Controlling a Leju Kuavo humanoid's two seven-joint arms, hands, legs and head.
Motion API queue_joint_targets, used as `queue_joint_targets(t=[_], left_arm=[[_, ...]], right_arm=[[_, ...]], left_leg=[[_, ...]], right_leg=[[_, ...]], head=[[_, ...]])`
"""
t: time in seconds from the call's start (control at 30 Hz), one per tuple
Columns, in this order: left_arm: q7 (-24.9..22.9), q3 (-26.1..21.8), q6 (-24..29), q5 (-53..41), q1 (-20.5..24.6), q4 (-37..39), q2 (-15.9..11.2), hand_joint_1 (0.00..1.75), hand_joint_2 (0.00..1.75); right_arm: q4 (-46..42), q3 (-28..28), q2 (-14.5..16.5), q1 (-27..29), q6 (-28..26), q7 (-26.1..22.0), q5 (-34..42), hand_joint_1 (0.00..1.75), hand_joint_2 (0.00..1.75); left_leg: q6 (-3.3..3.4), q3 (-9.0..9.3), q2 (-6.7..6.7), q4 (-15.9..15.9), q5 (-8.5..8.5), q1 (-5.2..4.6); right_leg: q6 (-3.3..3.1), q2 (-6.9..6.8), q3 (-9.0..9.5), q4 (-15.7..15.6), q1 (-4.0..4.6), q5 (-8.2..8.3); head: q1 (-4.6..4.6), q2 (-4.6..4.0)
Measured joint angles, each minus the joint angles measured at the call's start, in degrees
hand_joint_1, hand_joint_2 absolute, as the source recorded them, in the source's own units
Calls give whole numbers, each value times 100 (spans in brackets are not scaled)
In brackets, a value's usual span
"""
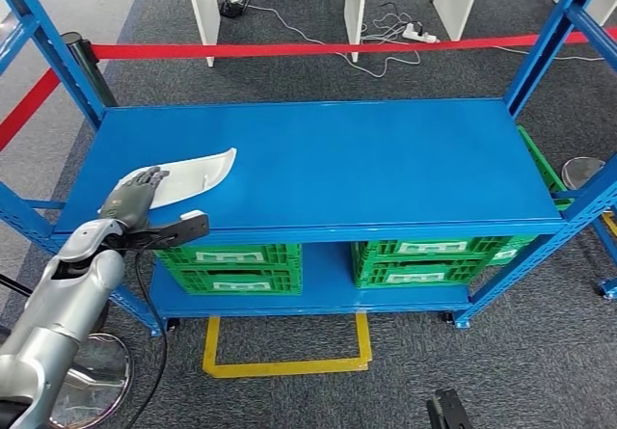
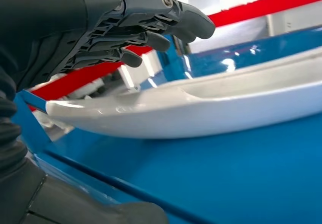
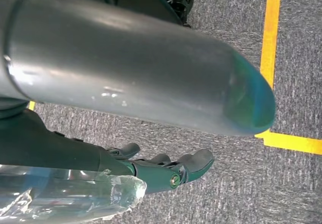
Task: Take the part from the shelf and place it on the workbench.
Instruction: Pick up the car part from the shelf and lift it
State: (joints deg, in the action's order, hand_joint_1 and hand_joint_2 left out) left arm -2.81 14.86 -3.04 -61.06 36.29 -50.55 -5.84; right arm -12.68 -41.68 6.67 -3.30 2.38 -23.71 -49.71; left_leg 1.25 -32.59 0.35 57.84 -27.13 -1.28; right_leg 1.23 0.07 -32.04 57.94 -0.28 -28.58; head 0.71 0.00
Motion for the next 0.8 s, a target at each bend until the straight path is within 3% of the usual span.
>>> queue_joint_targets(t=[0.33, 0.7, 0.8], left_arm=[[-278, -166, 620, -670, 302, 755, 70, 0, 175], [-293, -397, 732, -815, 399, 1184, 98, 0, 175], [-313, -451, 779, -833, 442, 1302, 123, 13, 175]], right_arm=[[0, -21, 0, -37, -5, -9, -58, 0, 0], [0, -66, 0, -30, -28, -10, -82, 0, 0], [0, -72, 0, -28, -29, -10, -92, 0, 0]], left_leg=[[1, 0, 0, 0, 1, 0], [1, 0, 0, 0, 1, 0], [1, 0, 0, 0, 1, 0]], right_leg=[[0, 0, 0, 0, 0, 1], [0, 0, 1, 0, 0, 1], [0, 1, 1, 0, 0, 1]], head=[[-1, 0], [-1, 0], [0, 0]])
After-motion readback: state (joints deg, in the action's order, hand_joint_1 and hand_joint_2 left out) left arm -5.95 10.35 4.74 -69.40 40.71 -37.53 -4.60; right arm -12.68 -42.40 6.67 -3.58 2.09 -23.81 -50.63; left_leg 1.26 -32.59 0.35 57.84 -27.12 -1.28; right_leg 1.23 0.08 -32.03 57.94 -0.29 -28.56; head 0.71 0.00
